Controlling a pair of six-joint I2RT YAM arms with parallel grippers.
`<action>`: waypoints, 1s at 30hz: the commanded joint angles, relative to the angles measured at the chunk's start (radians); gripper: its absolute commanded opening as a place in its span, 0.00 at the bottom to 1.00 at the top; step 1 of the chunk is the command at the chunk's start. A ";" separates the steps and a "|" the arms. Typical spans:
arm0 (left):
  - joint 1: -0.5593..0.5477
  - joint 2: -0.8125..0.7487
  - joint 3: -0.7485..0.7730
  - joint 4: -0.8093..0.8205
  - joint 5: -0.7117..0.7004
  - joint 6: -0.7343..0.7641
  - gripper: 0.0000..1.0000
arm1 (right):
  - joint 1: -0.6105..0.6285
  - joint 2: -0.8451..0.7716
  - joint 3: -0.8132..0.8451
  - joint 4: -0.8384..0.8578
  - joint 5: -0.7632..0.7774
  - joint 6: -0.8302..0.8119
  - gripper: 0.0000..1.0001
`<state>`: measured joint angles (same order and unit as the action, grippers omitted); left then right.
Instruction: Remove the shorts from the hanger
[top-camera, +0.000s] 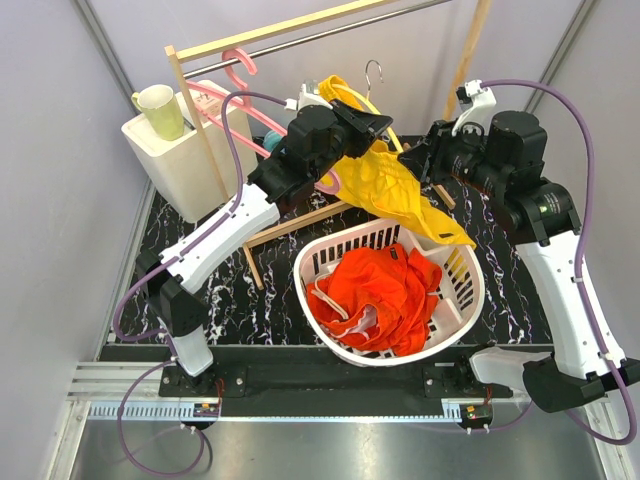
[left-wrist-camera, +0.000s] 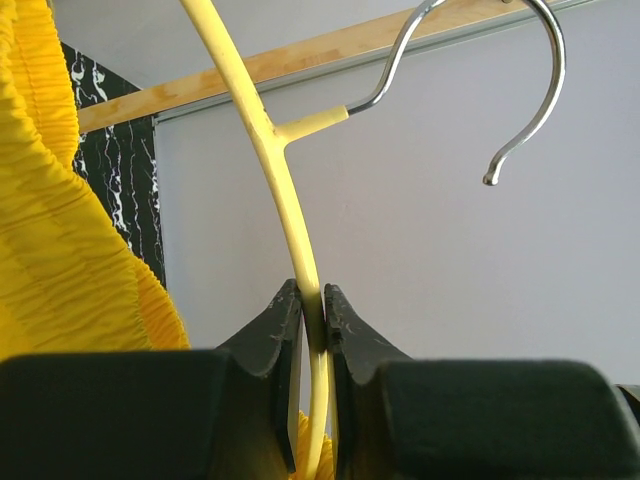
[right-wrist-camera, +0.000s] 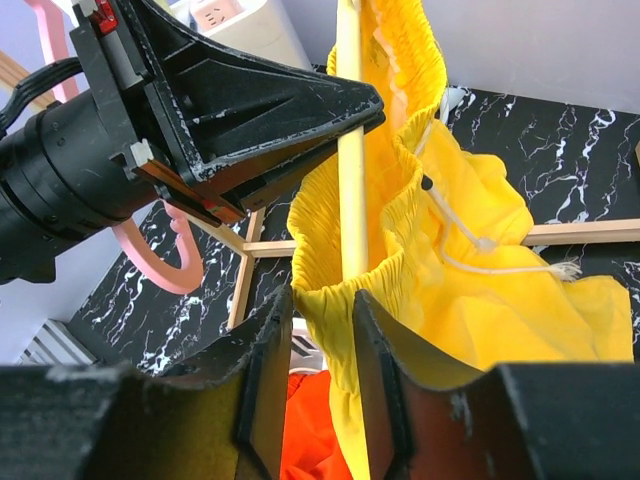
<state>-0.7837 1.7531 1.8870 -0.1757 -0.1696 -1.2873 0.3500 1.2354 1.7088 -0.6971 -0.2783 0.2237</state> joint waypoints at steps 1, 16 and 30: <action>-0.002 -0.087 0.009 0.160 -0.016 0.003 0.00 | 0.006 -0.001 -0.009 0.008 -0.001 -0.006 0.36; 0.012 -0.107 -0.025 0.202 -0.024 -0.050 0.00 | 0.006 -0.092 -0.110 -0.045 -0.021 -0.009 0.00; 0.057 -0.115 -0.037 0.234 -0.010 -0.167 0.00 | 0.006 -0.488 -0.515 -0.111 -0.050 -0.032 0.00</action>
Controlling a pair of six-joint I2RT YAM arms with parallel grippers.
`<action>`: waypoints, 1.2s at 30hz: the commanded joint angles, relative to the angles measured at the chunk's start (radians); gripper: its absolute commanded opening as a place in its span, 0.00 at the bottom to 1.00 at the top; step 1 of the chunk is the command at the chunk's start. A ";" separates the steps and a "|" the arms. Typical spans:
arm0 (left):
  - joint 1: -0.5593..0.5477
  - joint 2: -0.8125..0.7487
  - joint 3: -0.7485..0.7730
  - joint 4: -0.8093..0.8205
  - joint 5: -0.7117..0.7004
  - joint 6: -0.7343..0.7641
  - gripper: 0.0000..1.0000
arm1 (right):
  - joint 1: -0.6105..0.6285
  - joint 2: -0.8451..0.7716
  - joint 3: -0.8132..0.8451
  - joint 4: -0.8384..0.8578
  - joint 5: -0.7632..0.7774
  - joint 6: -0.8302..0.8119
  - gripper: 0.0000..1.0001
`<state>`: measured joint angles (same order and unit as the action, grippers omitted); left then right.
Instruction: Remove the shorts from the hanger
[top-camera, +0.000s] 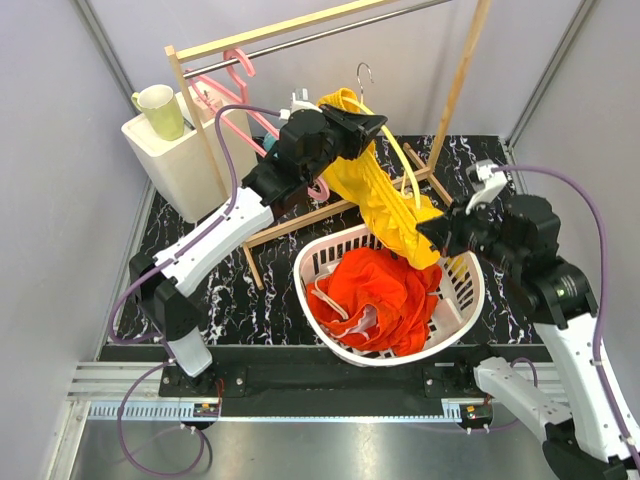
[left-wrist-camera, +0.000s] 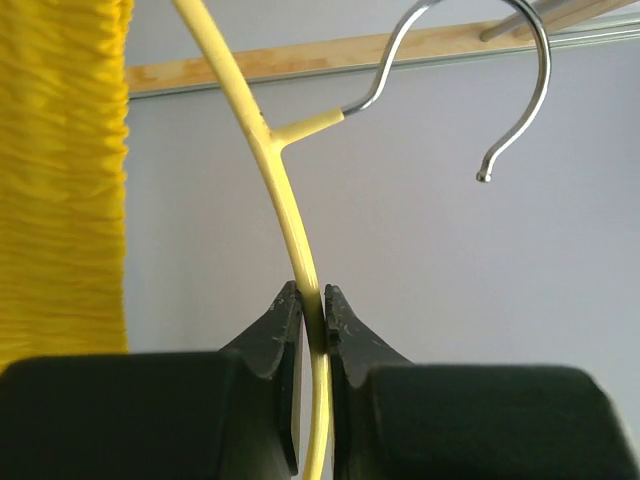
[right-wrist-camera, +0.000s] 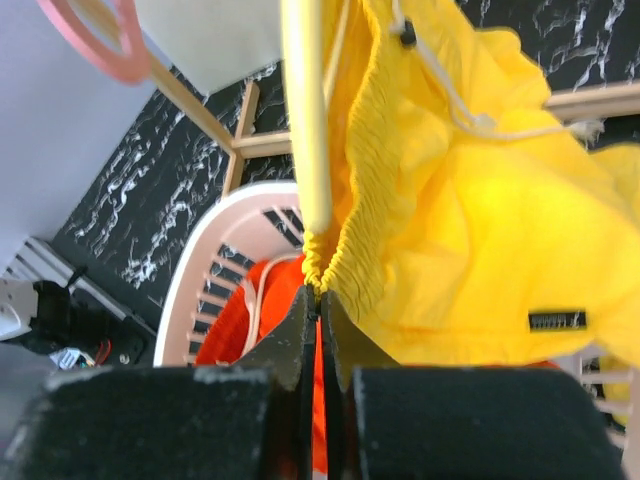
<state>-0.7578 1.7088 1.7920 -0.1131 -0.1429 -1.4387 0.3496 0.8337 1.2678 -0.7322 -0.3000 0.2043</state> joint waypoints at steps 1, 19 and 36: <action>0.029 -0.067 0.058 0.171 -0.032 -0.020 0.00 | 0.008 -0.100 -0.087 -0.079 -0.021 -0.009 0.00; 0.006 -0.227 -0.201 0.340 0.085 -0.219 0.00 | 0.006 0.126 0.017 0.140 0.078 0.072 0.00; -0.063 -0.322 -0.333 0.441 0.178 -0.256 0.00 | -0.024 0.482 0.283 0.194 0.179 0.073 0.00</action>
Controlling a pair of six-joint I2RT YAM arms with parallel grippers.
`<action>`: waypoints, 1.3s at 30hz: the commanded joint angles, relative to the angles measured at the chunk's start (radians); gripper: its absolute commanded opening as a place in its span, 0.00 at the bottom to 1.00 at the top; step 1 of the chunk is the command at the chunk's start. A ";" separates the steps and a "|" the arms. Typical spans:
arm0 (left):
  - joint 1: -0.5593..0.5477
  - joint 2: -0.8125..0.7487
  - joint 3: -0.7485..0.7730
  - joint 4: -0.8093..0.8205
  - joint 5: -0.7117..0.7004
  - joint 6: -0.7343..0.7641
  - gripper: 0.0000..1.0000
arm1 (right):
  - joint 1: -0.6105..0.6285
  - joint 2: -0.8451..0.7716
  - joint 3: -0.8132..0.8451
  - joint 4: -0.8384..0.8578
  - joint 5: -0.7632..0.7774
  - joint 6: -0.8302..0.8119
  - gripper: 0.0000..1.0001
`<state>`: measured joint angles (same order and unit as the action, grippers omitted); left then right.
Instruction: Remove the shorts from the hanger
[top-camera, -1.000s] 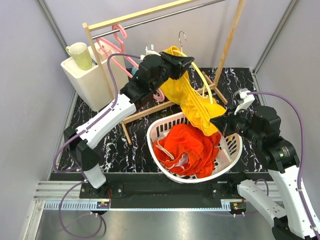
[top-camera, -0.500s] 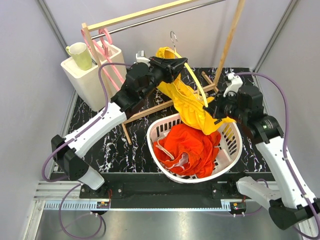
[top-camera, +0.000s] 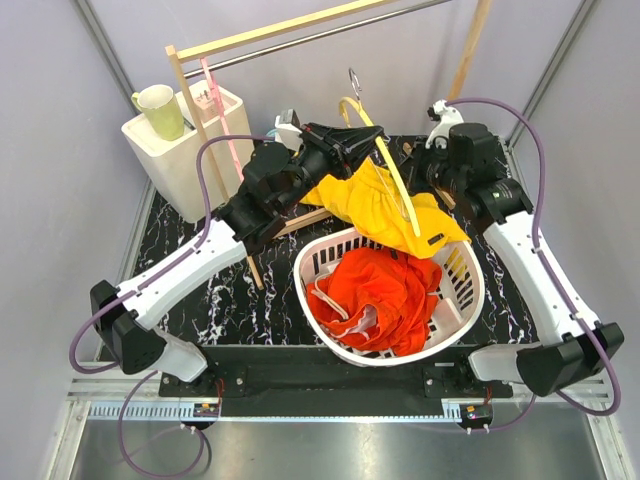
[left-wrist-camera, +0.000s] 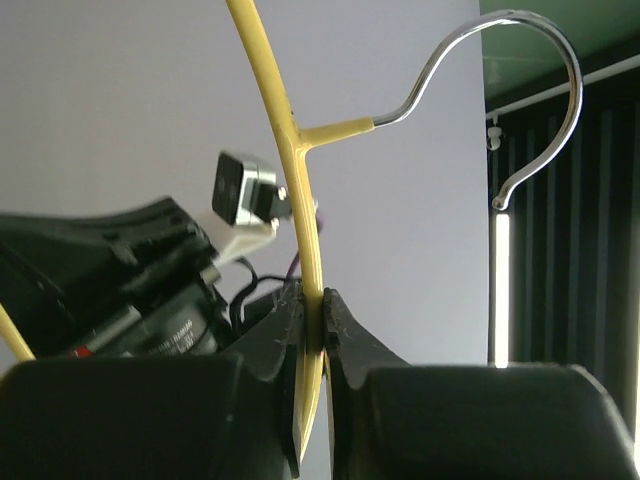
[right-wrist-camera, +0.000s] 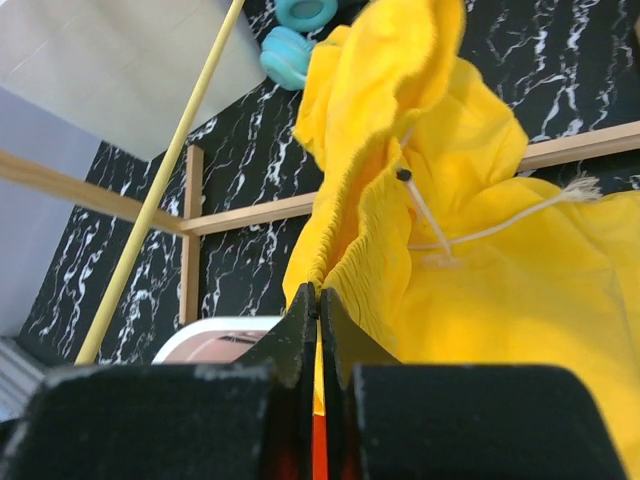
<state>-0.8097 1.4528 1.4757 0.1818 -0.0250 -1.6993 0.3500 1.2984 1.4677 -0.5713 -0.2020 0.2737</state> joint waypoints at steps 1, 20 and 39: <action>-0.009 -0.071 -0.025 0.166 0.065 0.027 0.00 | -0.035 0.027 0.106 0.015 0.085 0.013 0.00; 0.004 -0.098 -0.091 0.163 0.168 0.136 0.00 | -0.091 -0.097 0.595 0.010 0.029 -0.064 0.00; 0.010 -0.138 -0.112 0.163 0.112 0.159 0.00 | -0.089 -0.120 0.535 -0.182 0.139 0.067 0.04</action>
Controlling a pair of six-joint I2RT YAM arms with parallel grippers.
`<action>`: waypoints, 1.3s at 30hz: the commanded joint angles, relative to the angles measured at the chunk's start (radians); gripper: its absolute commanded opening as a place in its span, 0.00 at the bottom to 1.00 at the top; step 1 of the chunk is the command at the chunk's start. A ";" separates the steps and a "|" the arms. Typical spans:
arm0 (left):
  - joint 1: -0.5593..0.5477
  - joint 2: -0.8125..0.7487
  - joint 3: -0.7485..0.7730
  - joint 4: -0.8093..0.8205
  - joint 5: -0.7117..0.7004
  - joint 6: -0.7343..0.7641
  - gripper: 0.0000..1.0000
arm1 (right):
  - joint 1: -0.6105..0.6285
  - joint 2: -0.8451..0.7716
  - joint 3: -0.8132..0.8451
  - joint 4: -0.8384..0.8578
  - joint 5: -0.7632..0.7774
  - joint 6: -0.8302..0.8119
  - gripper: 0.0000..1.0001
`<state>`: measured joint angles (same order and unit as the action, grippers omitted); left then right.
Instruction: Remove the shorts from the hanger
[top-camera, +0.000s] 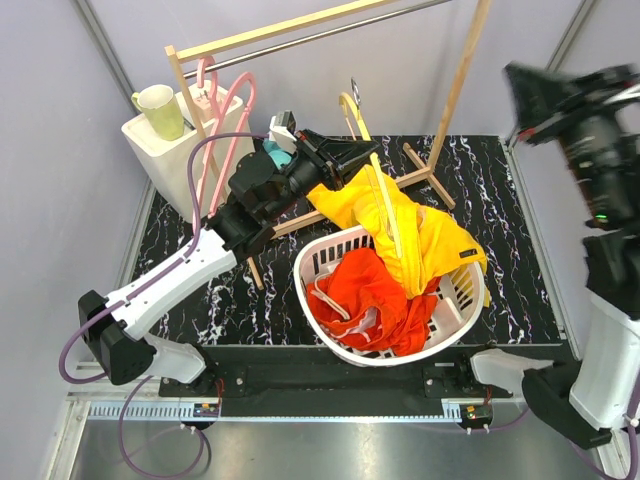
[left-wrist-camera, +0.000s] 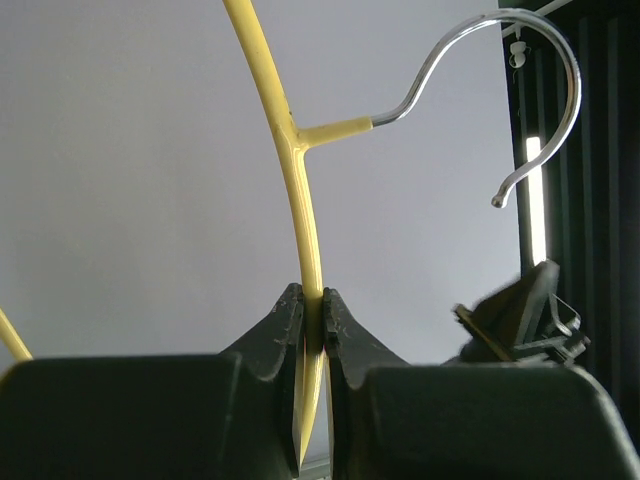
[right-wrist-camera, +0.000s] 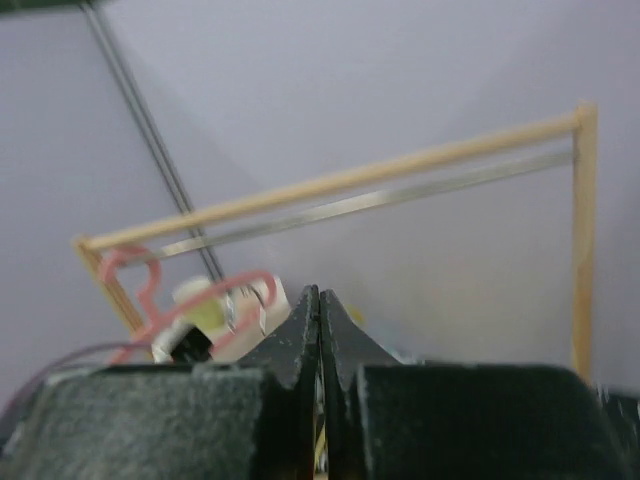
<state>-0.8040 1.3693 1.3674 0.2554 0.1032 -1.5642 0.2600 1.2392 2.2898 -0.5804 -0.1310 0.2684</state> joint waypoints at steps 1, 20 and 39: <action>0.003 -0.055 -0.008 0.094 -0.017 0.023 0.00 | 0.001 -0.093 -0.367 -0.165 0.058 0.083 0.14; 0.020 0.031 0.068 0.079 0.032 -0.016 0.00 | -0.002 -0.149 -1.064 -0.134 -0.022 -0.011 1.00; 0.017 0.034 0.059 0.054 0.033 -0.026 0.00 | -0.008 0.026 -1.251 0.053 -0.119 -0.011 0.91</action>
<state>-0.7864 1.4132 1.3811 0.2375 0.1123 -1.5883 0.2550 1.2465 1.0645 -0.6182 -0.1974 0.2653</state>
